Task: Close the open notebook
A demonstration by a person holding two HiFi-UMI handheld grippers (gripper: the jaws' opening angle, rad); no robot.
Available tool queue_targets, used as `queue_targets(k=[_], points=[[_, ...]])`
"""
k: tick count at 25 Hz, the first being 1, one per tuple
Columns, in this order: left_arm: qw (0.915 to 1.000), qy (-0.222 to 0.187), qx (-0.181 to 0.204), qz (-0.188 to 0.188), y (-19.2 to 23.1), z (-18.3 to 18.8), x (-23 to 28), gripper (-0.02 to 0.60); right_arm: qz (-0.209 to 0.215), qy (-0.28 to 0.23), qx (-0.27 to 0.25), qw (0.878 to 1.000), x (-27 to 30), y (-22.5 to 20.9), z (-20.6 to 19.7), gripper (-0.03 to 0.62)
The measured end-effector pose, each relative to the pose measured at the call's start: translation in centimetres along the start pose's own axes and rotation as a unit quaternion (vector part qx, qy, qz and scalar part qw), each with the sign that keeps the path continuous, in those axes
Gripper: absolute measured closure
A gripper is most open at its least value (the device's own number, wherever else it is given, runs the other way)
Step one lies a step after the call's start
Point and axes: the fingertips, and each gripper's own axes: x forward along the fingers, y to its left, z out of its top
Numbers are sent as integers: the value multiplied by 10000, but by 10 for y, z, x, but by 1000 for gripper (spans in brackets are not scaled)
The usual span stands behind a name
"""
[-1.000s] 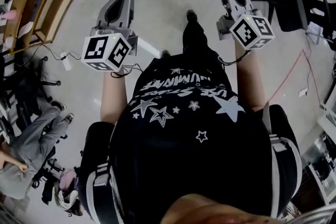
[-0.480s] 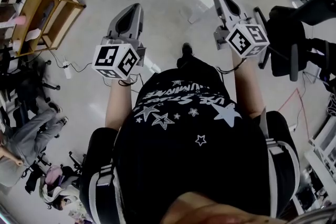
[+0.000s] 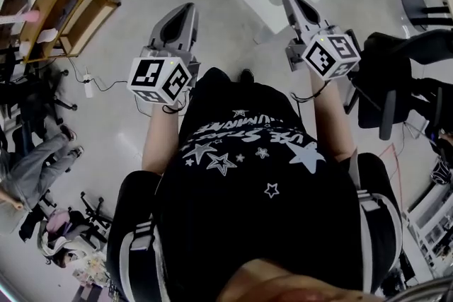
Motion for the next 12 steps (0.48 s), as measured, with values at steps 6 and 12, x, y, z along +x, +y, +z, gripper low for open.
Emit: queue_targets(k=[6, 12], points=[[9999, 99, -52, 86, 26, 1, 15, 568, 58, 89, 45, 9999, 21, 8, -4, 585], [9996, 75, -151, -208, 55, 8, 64, 569, -204, 132, -109, 9996, 47, -7, 8, 585]])
